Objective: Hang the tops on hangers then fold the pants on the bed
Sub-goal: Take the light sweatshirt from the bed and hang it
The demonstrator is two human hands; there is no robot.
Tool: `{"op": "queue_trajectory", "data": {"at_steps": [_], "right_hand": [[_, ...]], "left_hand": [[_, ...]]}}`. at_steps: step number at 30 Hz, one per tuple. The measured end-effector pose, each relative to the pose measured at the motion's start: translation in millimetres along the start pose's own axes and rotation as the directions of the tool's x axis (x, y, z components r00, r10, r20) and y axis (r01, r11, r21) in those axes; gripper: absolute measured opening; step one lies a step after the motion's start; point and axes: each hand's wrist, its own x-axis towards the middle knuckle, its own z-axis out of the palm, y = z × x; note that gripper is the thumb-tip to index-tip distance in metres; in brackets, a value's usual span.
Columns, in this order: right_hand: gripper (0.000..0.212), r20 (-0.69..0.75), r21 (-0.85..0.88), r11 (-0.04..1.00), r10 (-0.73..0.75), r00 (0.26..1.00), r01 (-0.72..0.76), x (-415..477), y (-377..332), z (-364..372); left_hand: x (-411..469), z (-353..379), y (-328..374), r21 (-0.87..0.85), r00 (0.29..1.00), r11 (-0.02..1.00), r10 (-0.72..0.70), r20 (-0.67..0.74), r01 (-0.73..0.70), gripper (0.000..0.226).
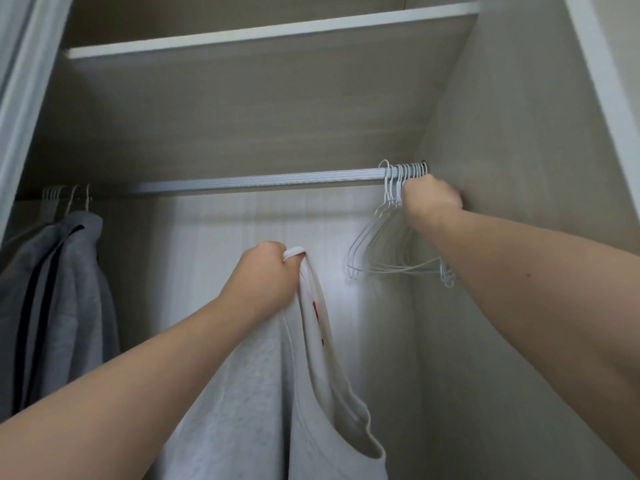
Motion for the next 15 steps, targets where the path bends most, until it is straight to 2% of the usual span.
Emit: {"op": "queue_trajectory", "data": {"at_steps": [6, 12, 15], "right_hand": [[0.031, 0.023, 0.215, 0.969, 0.117, 0.993, -0.119, 2, 1, -12], [0.028, -0.011, 0.252, 0.958, 0.144, 0.989, -0.137, 5, -6, -35], [0.027, -0.002, 0.324, 0.931, 0.179, 0.984, -0.169, -1, -13, -47]], "left_hand": [[-13, -13, -1, -0.001, 0.999, 1.0, -0.017, 0.028, 0.017, 0.05], [-28, -35, -5, -0.012, 0.999, 1.0, -0.027, 0.022, 0.027, 0.05], [-37, -44, -9, -0.043, 0.999, 0.999, -0.026, 0.024, 0.027, 0.049]]}}
